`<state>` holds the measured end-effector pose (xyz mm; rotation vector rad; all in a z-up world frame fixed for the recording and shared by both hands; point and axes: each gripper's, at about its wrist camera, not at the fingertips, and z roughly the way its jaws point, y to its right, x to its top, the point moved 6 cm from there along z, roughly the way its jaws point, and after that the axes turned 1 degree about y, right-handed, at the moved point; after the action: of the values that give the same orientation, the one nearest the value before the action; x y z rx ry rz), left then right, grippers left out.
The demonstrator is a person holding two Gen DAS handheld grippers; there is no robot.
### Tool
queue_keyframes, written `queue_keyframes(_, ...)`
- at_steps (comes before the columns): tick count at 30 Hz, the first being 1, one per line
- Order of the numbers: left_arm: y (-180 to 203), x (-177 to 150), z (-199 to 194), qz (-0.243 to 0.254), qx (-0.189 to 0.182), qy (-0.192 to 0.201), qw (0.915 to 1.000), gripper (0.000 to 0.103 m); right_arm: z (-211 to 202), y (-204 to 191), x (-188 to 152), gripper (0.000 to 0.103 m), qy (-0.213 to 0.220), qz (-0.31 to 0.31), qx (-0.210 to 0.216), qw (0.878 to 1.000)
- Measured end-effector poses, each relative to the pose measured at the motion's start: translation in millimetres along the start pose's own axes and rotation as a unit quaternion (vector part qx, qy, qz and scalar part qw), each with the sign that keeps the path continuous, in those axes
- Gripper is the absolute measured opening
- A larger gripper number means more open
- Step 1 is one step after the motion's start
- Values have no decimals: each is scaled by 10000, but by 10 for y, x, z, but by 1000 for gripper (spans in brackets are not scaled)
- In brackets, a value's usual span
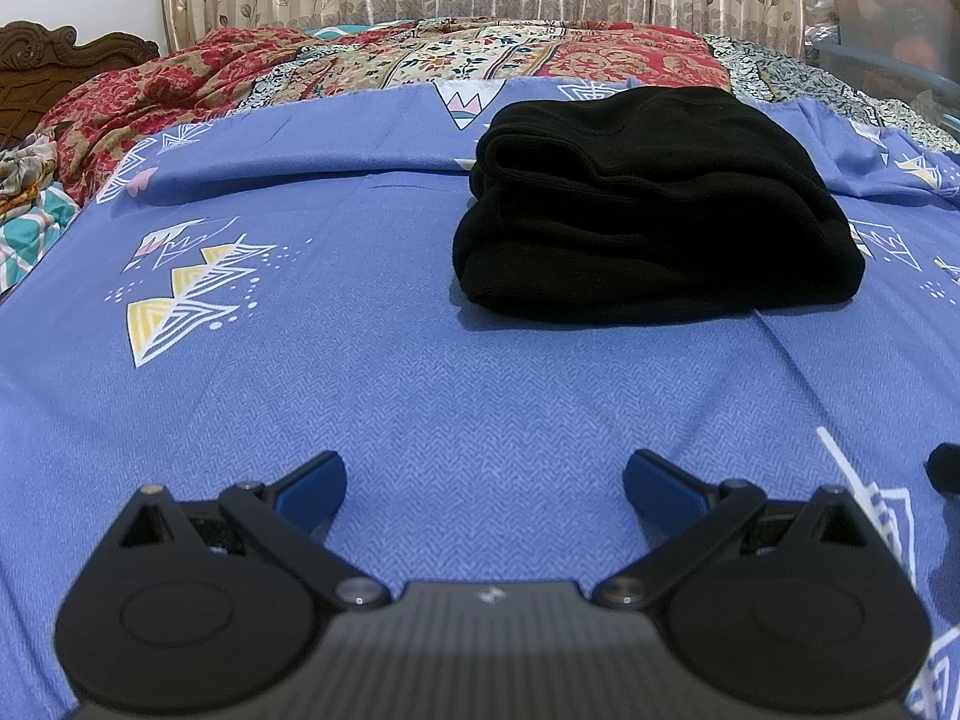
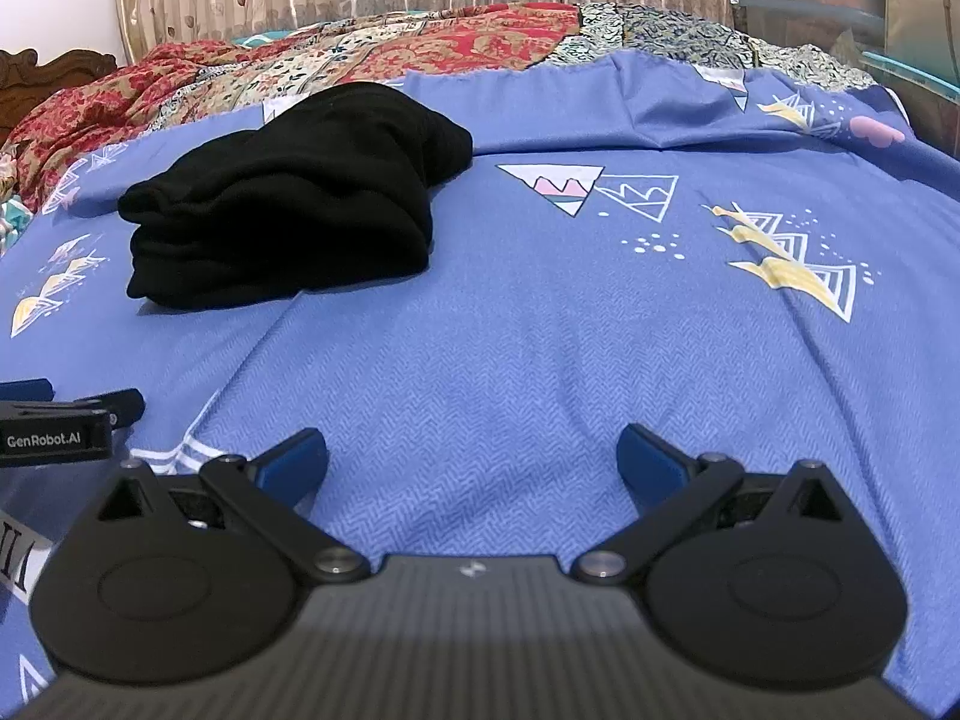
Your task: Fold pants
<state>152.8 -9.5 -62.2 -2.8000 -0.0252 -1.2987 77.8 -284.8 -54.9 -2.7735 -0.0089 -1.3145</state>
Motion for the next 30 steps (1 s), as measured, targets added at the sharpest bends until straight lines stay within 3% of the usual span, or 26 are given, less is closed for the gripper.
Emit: queue_keyframes(30, 7, 3, -1, -5, 0, -1, 10000, 103, -120, 12, -67, 103, 26, 360, 16, 9993)
